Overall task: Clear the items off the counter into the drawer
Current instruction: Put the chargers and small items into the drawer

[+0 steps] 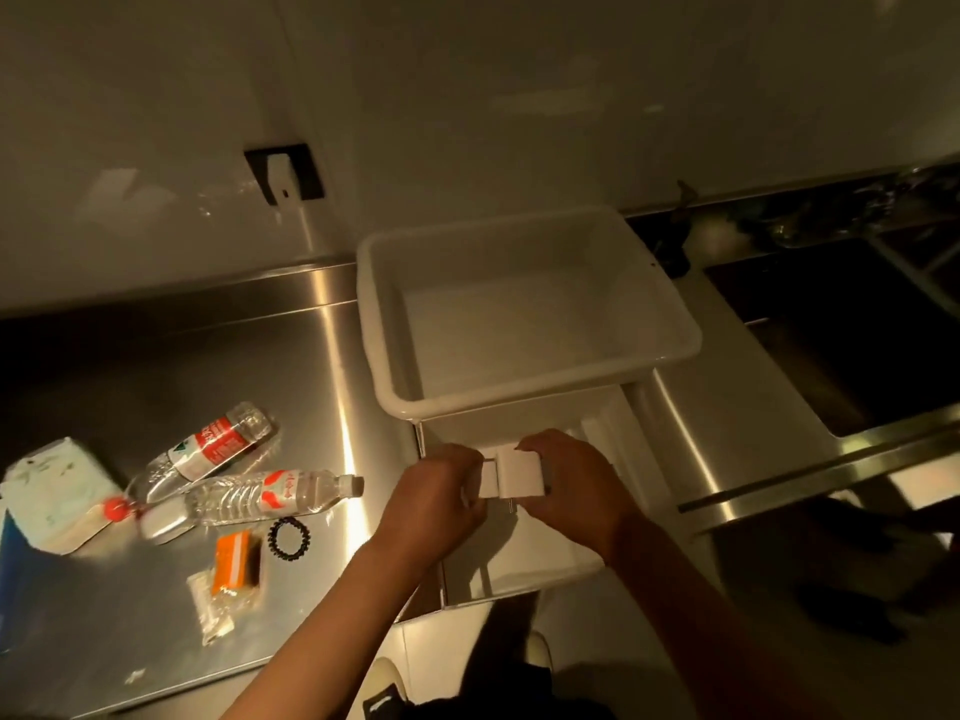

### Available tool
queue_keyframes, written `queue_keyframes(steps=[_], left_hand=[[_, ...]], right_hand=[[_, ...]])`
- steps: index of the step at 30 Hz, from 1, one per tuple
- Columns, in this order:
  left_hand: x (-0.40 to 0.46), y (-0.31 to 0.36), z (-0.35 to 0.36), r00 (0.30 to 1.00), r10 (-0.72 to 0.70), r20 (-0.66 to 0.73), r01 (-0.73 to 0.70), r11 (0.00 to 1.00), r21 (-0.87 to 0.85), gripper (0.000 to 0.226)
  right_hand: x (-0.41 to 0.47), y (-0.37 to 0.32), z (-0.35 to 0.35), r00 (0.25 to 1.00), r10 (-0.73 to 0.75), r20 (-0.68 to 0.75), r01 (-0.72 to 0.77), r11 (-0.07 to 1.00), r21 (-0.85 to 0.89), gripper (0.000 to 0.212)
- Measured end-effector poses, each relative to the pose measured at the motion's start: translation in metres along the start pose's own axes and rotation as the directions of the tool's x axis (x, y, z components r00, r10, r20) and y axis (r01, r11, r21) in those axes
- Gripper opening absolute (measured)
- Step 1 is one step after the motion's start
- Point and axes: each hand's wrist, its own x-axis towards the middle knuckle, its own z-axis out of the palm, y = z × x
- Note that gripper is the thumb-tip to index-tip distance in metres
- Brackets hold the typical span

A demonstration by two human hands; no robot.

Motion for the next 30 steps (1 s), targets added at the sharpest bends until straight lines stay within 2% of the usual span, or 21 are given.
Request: queue_keyframes(steps=[3, 6, 9, 14, 19, 25, 30], left_hand=[[0.006, 0.006, 0.018, 0.996, -0.008, 0.093, -0.007, 0.987, 0.161, 0.034], [0.012, 0.011, 0.032, 0.986, -0.019, 0.164, -0.045, 0.925, 0.377, 0.033], [0.016, 0.011, 0.043, 0.976, -0.085, 0.199, -0.017, 0.887, 0.462, 0.033], [0.024, 0.008, 0.058, 0.959, -0.155, 0.236, 0.036, 0.896, 0.442, 0.03], [0.026, 0.001, 0.075, 0.931, -0.208, 0.299, 0.105, 0.94, 0.326, 0.039], [0.028, 0.004, 0.085, 0.944, -0.22, 0.246, 0.099, 0.9, 0.425, 0.038], [0.029, -0.001, 0.087, 0.942, -0.237, 0.239, 0.094, 0.866, 0.491, 0.041]], right_hand=[[-0.003, 0.015, -0.001, 0.997, 0.022, 0.08, -0.02, 0.999, -0.027, 0.065], [-0.002, 0.027, 0.002, 0.984, 0.036, 0.174, -0.023, 0.997, -0.073, 0.068], [0.0, 0.033, 0.011, 0.971, 0.052, 0.233, -0.028, 0.994, -0.105, 0.068], [0.008, 0.039, 0.024, 0.966, 0.051, 0.252, -0.014, 0.989, -0.147, 0.067], [0.013, 0.046, 0.037, 0.956, 0.039, 0.291, 0.033, 0.971, -0.238, 0.067], [0.02, 0.046, 0.043, 0.945, -0.002, 0.326, 0.128, 0.922, -0.366, 0.069], [0.025, 0.043, 0.043, 0.941, -0.025, 0.337, 0.152, 0.921, -0.358, 0.066]])
